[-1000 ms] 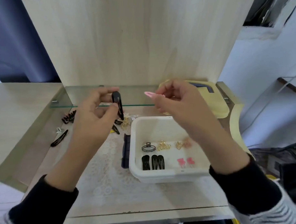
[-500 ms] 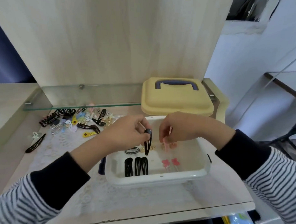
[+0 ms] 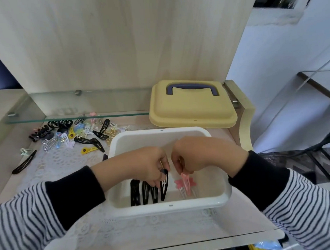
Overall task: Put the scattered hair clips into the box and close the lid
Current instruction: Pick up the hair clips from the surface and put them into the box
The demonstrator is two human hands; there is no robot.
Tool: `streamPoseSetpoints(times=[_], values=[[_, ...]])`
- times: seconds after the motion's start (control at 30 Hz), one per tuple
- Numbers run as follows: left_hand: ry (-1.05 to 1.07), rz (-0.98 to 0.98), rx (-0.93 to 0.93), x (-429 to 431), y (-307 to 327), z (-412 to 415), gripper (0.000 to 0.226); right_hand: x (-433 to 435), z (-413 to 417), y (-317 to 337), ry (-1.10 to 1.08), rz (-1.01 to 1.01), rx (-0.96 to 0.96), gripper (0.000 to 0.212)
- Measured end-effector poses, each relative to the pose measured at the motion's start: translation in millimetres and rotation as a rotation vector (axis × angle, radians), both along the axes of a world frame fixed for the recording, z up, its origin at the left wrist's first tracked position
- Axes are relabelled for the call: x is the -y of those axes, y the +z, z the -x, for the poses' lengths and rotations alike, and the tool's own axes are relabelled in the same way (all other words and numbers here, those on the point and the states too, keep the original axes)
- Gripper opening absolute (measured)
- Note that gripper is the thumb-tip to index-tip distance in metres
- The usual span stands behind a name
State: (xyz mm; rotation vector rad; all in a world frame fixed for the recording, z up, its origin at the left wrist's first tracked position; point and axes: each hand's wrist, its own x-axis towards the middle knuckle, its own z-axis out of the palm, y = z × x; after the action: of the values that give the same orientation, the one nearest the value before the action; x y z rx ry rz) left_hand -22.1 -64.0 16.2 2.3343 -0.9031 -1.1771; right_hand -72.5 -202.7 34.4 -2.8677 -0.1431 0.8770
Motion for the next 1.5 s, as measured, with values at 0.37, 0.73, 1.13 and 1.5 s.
streamPoseSetpoints(times=[0.37, 0.73, 1.13, 1.5], values=[[-0.132, -0.076, 0.376, -3.0, -10.0, 0.8, 0.018, -4.3, -1.8, -10.3, 0.022, 0.072, -0.011, 0.023], [-0.165, -0.102, 0.475, -7.6, -9.6, -0.6, 0.033, -8.8, 1.2, -4.3, 0.017, 0.140, 0.032, 0.025], [0.026, 0.279, 0.645, -39.7, 24.7, 2.0, 0.018, -6.6, 12.4, 39.3, -0.219, -0.202, 0.351, 0.017], [0.764, 0.898, 0.909, -127.6, 6.1, -31.3, 0.019, -118.9, 2.6, 46.2, -0.448, -0.827, 1.071, 0.024]])
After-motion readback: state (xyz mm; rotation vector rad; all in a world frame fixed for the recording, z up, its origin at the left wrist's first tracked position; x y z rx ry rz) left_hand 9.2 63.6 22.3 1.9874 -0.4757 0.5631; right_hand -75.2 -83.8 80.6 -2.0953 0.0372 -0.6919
